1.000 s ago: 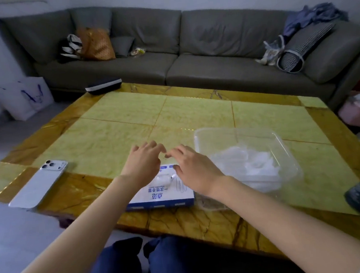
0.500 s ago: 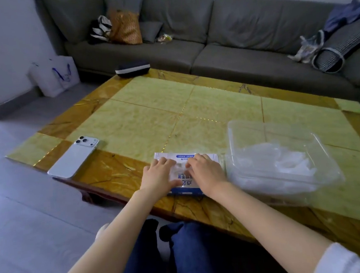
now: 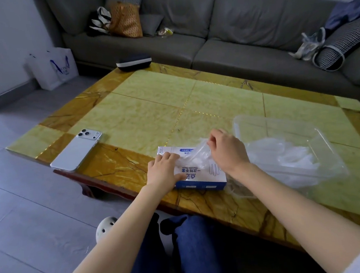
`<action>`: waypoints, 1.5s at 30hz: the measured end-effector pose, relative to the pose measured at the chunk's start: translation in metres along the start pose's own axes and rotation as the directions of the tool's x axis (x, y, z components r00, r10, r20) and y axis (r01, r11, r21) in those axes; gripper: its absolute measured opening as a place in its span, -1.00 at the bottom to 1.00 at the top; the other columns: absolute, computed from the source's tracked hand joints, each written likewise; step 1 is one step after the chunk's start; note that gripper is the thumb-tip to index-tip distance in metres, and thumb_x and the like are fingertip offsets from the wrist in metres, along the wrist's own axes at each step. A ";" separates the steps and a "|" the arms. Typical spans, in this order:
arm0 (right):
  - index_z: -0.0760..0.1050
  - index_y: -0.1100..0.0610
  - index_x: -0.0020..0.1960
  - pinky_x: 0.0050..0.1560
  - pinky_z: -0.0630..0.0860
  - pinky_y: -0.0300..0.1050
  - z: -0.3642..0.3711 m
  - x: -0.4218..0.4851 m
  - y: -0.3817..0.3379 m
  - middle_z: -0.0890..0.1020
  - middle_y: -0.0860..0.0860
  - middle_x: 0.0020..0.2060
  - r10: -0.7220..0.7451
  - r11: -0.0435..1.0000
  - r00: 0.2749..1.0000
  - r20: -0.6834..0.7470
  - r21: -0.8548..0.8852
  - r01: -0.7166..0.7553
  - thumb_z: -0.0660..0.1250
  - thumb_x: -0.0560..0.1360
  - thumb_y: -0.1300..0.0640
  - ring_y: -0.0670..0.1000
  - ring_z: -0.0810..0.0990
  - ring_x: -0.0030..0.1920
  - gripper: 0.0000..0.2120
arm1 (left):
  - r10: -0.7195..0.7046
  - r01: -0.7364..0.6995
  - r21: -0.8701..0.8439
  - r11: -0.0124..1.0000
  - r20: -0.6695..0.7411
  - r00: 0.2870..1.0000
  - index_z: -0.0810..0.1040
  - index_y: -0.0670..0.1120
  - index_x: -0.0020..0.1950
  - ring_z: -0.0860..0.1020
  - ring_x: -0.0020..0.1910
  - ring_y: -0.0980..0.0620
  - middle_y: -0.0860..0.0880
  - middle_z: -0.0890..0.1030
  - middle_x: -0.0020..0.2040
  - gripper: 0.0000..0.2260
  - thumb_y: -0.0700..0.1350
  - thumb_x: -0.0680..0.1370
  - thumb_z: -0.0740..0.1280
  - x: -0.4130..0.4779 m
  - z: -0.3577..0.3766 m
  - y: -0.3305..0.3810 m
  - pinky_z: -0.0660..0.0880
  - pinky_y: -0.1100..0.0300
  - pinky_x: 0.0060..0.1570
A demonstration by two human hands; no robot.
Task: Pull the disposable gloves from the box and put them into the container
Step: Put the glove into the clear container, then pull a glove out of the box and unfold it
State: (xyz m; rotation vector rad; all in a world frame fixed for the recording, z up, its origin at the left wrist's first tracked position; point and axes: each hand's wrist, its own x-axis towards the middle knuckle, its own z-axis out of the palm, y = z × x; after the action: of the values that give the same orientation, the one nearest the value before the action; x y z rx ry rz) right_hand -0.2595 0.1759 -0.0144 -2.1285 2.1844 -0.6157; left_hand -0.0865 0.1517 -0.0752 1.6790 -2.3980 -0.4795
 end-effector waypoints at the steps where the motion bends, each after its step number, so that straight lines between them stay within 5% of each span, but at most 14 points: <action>1: 0.35 0.11 -0.10 -0.25 0.31 -0.17 0.000 0.000 0.001 0.50 0.01 -0.11 0.012 1.000 1.000 0.011 0.021 -0.013 0.14 0.61 0.19 0.01 0.45 -0.22 -0.88 | -0.001 0.001 0.002 1.000 0.001 1.000 0.24 0.05 0.46 0.26 0.38 -0.01 0.04 0.34 0.38 -0.43 0.15 0.51 0.32 0.000 0.000 0.000 0.19 0.09 0.32; 4: 0.39 0.17 0.08 -0.06 0.40 -0.17 0.004 -0.001 -0.004 0.49 0.05 0.07 -0.020 0.988 0.995 0.099 0.156 0.004 0.18 0.60 0.19 0.06 0.51 0.03 -0.92 | -0.006 0.006 0.004 1.000 0.011 1.000 0.24 0.05 0.46 0.25 0.38 -0.01 0.04 0.34 0.38 -0.42 0.15 0.50 0.32 0.000 0.001 0.000 0.18 0.08 0.31; 8: 0.17 0.10 0.47 0.33 0.19 -0.14 0.009 -0.001 -0.011 0.31 0.03 0.38 -0.183 0.979 0.956 0.228 -0.042 0.198 0.29 0.55 0.14 0.04 0.25 0.38 -0.45 | -0.009 0.009 0.005 1.000 0.018 1.000 0.25 0.04 0.45 0.25 0.38 -0.01 0.04 0.34 0.37 -0.43 0.15 0.50 0.32 0.001 0.000 0.001 0.18 0.08 0.30; 14: 0.40 0.09 0.27 0.47 -0.05 0.09 0.023 0.010 -0.027 0.50 0.00 0.21 -0.274 0.751 0.889 0.368 -0.495 0.437 0.27 0.56 0.14 0.07 0.28 0.37 -0.71 | -0.016 0.015 0.026 1.000 0.025 1.000 0.24 0.03 0.46 0.24 0.39 -0.01 0.04 0.34 0.38 -0.44 0.14 0.52 0.31 0.002 -0.001 0.003 0.18 0.08 0.31; 17: 0.53 0.06 0.11 0.47 -0.06 0.16 0.020 0.015 -0.036 0.59 -0.01 0.04 -0.259 0.703 0.883 0.391 -0.551 0.450 0.25 0.57 0.11 0.07 0.40 0.26 -0.85 | -0.016 0.015 0.031 0.999 0.032 0.999 0.24 0.03 0.46 0.24 0.40 -0.01 0.03 0.33 0.38 -0.44 0.14 0.52 0.31 0.001 -0.002 0.004 0.17 0.07 0.32; 20: 0.57 0.06 0.07 0.48 -0.03 0.07 0.015 0.018 -0.032 0.60 -0.02 0.01 -0.267 0.766 0.908 0.324 -0.500 0.404 0.25 0.57 0.05 0.03 0.45 0.20 -0.84 | -0.021 0.020 0.034 0.999 0.037 0.999 0.23 0.03 0.46 0.23 0.40 -0.02 0.03 0.33 0.39 -0.43 0.14 0.52 0.31 0.001 -0.003 0.004 0.17 0.07 0.33; 26: 0.60 0.18 -0.05 0.31 0.29 -0.08 -0.022 0.025 -0.019 0.61 0.03 -0.11 -0.200 0.955 0.980 0.001 -0.225 0.195 0.28 0.56 0.16 0.01 0.47 -0.10 -0.86 | -0.027 0.023 0.062 0.998 0.066 0.997 0.24 0.02 0.45 0.24 0.39 -0.03 0.02 0.34 0.37 -0.43 0.15 0.51 0.32 0.003 -0.003 0.005 0.19 0.06 0.32; 37: 0.52 0.21 -0.06 -0.19 0.23 -0.17 -0.093 0.035 -0.018 0.41 -0.01 -0.15 -0.025 0.998 0.961 -0.276 -0.070 0.006 0.24 0.58 0.22 0.00 0.39 -0.18 -0.89 | -0.033 0.025 0.095 0.995 0.091 0.995 0.25 0.02 0.45 0.25 0.40 -0.04 0.01 0.33 0.38 -0.43 0.14 0.50 0.33 0.005 -0.003 0.009 0.21 0.04 0.34; 43: 0.50 0.19 -0.07 -0.19 0.28 -0.15 -0.105 0.024 -0.018 0.43 -0.02 -0.14 -0.044 0.998 0.977 -0.209 -0.058 0.033 0.24 0.58 0.15 0.00 0.42 -0.19 -0.87 | -0.032 0.016 0.069 0.997 0.238 0.971 0.23 -0.04 0.46 0.28 0.38 -0.09 -0.07 0.31 0.39 -0.42 0.02 0.51 0.36 0.009 -0.024 0.014 0.28 -0.01 0.32; 45: 0.45 0.15 -0.13 -0.20 0.30 -0.18 -0.100 0.017 -0.010 0.47 0.00 -0.16 -0.024 0.999 0.983 -0.181 -0.029 0.019 0.23 0.59 0.15 0.00 0.44 -0.20 -0.86 | -0.031 0.043 -0.083 0.996 0.141 0.990 0.31 -0.05 0.40 0.37 0.29 -0.09 -0.09 0.36 0.35 -0.55 -0.12 0.53 0.32 0.010 -0.039 0.021 0.35 0.01 0.28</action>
State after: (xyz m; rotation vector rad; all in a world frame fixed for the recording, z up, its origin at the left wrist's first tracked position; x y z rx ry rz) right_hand -0.2806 0.1858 0.0846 -2.1922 2.2741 -0.8169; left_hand -0.0960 0.1431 -0.0320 1.7087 -2.4064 -0.7178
